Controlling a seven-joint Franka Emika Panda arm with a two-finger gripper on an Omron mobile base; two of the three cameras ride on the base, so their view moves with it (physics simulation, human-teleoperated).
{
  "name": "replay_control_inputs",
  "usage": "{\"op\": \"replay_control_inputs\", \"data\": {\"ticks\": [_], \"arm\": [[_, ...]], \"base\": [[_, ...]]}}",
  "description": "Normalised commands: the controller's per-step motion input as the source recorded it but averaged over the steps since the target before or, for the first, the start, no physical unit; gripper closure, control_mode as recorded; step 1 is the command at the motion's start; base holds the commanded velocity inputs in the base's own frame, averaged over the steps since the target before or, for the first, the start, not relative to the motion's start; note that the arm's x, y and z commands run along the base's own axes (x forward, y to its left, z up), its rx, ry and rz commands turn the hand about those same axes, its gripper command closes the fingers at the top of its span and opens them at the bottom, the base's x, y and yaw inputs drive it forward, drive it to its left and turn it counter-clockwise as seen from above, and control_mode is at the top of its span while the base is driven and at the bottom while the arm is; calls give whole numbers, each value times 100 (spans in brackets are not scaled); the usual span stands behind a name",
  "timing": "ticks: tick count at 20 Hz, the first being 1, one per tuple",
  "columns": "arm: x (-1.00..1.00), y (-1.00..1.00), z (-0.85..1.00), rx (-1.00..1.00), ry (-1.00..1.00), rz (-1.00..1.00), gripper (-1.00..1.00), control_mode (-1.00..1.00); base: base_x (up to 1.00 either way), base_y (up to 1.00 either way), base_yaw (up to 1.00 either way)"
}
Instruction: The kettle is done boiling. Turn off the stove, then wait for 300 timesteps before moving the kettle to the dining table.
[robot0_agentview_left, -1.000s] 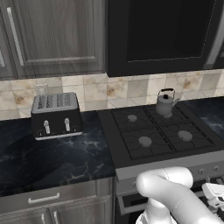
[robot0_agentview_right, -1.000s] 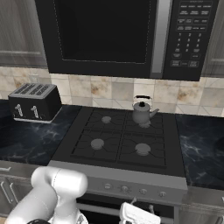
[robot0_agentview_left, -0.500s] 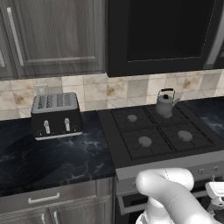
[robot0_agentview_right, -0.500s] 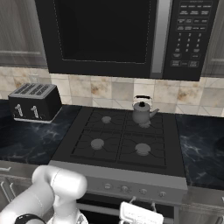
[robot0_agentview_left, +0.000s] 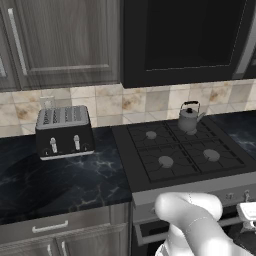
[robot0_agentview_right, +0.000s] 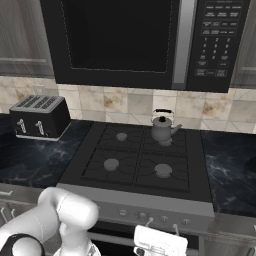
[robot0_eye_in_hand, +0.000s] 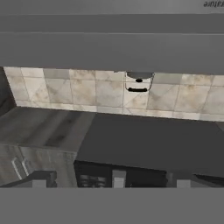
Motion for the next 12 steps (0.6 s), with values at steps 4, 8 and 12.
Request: {"op": "replay_control_inputs", "data": {"ticks": [4,8,12], "arm": [[0,11,61,-24,-7,-11,-100,-100],[0,13,58,-29,-6,-9,-100,-100],[0,14,53,-31,-7,-7,-100,-100]], "base": [[0,0,0],[0,0,0],[0,0,0]]}}
